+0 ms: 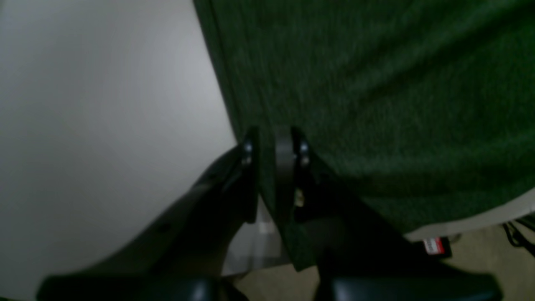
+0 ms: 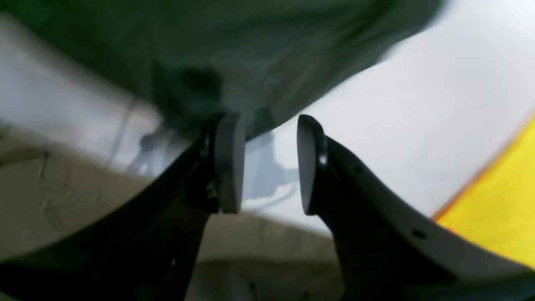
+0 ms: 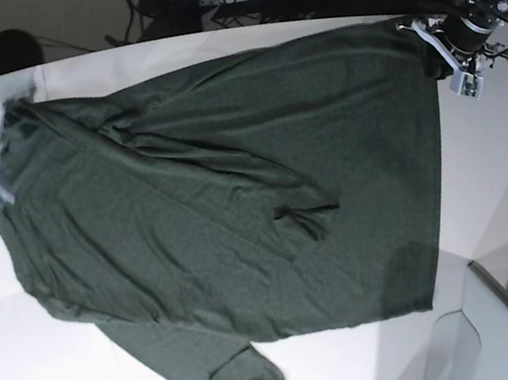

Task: Layout the t-shirt on the table in an organized manner, then fold the t-shirt properly
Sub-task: 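Release the shirt and move both grippers away from it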

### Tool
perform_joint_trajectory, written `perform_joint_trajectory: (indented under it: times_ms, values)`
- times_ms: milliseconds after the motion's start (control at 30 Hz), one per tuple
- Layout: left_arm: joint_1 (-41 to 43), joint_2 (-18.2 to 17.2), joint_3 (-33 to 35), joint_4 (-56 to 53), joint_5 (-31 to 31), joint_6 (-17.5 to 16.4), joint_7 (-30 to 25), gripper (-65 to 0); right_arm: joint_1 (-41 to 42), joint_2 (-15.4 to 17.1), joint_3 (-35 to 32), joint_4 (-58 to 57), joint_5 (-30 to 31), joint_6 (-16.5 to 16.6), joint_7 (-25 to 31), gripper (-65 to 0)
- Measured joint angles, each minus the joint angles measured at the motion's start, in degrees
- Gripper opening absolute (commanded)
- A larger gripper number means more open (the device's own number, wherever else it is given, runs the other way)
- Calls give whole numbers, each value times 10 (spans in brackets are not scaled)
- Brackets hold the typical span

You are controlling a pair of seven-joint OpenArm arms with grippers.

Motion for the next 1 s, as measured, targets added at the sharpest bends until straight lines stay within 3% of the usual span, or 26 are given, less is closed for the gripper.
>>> perform_joint_trajectory:
  times_ms: [67,200,233,333,433,533,700,1000]
  values:
    - [1,3,0,10,2,0,32,-587,45,-2,3,-51,2,2,8,-458]
    - [-14,13,-2,13,1,3,36,-587,108,-7,4,-178,-2,-1,64,-635]
    - [-28,20,-2,2,3,5,33,-587,121,-12,4,-210,-9,-1,65,-650]
    - [-59,30,2,-44,-1,6,27,-587,149,-26,2,-275,-2,0,78,-635]
    - [-69,28,1,-80,5,5,32,-587,163,-24,-3,-303,-3,0,118,-635]
    - [-75,24,0,-105,1,7,11,-587,168,-24,-17,-325,-5,0,119,-635]
    - [-75,14,-1,-144,-15,7,-43,-587,154,-21,-12,-328,1,-1,142,-635]
    - [-75,3,-1,-156,-21,2,-50,-589,113,-15,-9,-293,0,-3,141,-635]
